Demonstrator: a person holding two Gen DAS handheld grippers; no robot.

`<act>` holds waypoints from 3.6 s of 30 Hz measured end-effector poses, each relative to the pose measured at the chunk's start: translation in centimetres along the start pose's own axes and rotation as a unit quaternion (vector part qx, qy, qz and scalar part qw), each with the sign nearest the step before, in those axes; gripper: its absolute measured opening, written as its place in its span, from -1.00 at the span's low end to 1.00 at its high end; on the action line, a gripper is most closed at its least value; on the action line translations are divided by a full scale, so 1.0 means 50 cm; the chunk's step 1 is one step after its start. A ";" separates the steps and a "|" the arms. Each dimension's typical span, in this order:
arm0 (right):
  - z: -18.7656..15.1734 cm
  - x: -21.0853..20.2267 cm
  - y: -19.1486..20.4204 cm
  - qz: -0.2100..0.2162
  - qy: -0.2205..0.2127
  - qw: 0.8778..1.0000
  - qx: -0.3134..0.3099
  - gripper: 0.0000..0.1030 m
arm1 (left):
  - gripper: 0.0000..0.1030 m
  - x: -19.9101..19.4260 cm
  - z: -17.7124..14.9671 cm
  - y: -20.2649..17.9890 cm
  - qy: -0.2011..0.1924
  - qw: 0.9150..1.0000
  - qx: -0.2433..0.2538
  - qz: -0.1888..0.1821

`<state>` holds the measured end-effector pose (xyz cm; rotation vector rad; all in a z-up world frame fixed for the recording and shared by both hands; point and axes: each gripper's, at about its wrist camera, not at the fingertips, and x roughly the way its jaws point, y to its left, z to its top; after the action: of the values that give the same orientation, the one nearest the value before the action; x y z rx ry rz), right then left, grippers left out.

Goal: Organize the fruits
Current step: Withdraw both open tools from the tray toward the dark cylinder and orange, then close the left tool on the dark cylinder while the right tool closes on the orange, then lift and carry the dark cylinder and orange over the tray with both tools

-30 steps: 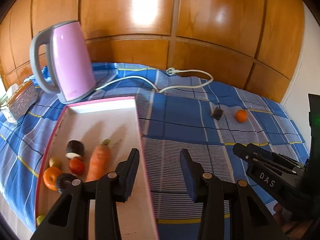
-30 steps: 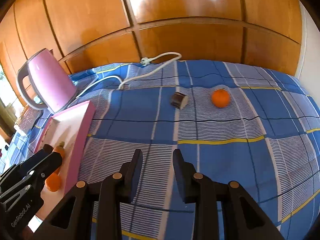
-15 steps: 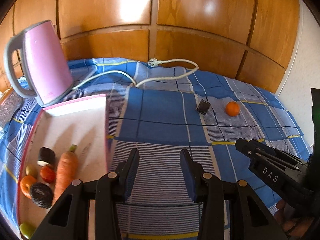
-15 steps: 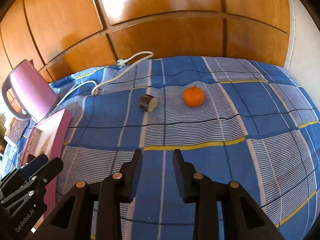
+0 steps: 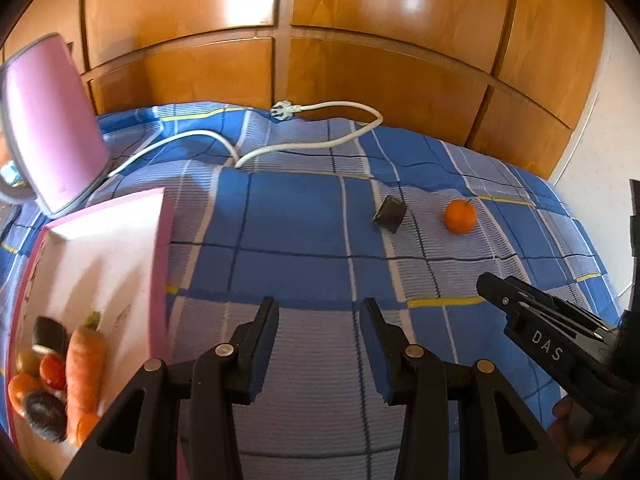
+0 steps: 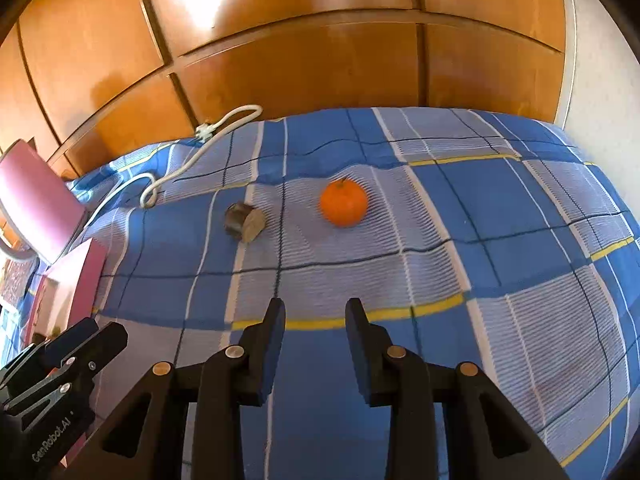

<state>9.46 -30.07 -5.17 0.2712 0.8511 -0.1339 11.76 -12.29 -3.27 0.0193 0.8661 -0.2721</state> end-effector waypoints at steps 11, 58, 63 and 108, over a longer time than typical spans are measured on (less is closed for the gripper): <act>0.067 0.045 -0.040 -0.002 -0.002 1.000 0.022 -0.36 | -0.04 0.063 0.052 -0.050 0.001 1.000 0.010 -0.027; 0.124 0.135 -0.057 0.003 -0.001 1.000 0.006 -0.25 | -0.07 0.230 0.143 -0.086 0.012 0.997 0.008 -0.075; 0.118 0.131 -0.059 0.002 0.000 1.000 0.005 -0.25 | -0.12 0.232 0.130 -0.093 0.017 0.997 0.021 -0.067; -0.056 0.009 0.002 0.021 -0.013 0.998 -0.061 -0.25 | -0.45 0.041 -0.094 -0.030 0.007 1.000 0.000 -0.025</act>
<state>7.76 -29.19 -7.26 0.1721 0.8243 -0.0467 9.13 -13.61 -7.76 -0.0017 0.8808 -0.3192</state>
